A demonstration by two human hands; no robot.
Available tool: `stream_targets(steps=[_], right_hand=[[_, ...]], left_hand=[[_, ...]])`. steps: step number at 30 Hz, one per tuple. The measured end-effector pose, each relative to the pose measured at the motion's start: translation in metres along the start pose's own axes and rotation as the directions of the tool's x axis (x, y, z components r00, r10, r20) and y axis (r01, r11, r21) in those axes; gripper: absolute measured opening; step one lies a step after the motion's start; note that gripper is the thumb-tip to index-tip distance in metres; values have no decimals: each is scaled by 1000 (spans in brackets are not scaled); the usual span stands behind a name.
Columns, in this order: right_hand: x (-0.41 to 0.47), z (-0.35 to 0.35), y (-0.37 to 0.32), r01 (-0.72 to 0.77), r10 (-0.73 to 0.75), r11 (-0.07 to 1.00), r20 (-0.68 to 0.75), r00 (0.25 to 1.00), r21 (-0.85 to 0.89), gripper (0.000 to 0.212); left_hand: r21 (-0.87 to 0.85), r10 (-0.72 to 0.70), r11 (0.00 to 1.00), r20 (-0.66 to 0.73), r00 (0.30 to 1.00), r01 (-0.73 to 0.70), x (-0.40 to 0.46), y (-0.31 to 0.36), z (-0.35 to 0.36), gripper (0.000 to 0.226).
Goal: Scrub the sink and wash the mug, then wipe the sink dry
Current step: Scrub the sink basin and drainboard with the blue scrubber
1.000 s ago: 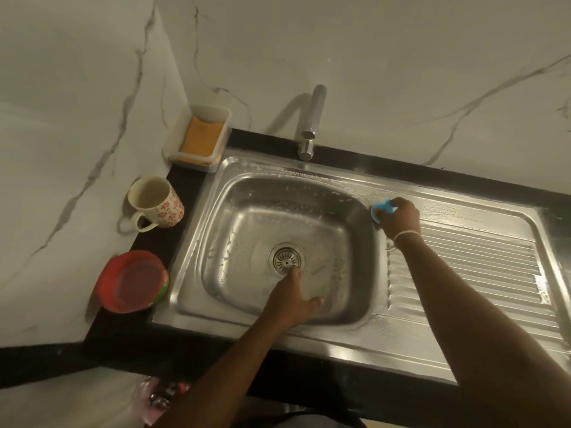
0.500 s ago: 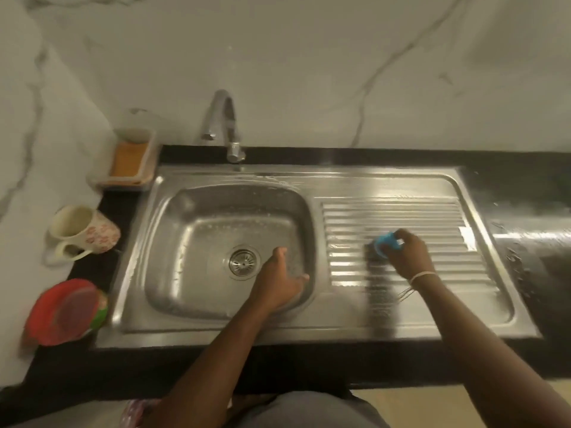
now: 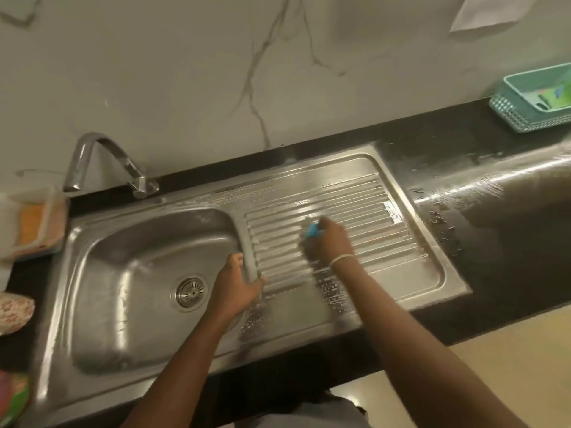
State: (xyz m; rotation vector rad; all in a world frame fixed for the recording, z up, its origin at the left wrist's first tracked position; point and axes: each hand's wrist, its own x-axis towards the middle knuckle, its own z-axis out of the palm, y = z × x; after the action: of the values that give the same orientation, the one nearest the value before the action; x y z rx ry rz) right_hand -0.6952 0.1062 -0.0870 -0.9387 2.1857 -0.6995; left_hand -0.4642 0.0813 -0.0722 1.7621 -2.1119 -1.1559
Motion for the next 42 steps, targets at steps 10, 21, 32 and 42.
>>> stream_targets(steps=[10, 21, 32, 42], right_hand=[[-6, -13, 7, 105, -122, 986, 134, 983, 127, 19], [-29, -101, 80, -57, 84, 992, -248, 965, 116, 9], [-92, 17, 37, 172, -175, 984, 247, 953, 34, 29], [-62, -148, 141, -186, 188, 982, -250, 950, 32, 19]], left_hand=[[-31, -50, 998, -8, 999, 50, -1, 11, 13, 98], [-59, -115, 992, 8, 993, 116, -12, 3, 26, 94], [-27, -251, 968, -65, 966, 250, -6, -16, 19, 50], [90, -260, 960, -70, 963, 266, 7, -6, 22, 58]])
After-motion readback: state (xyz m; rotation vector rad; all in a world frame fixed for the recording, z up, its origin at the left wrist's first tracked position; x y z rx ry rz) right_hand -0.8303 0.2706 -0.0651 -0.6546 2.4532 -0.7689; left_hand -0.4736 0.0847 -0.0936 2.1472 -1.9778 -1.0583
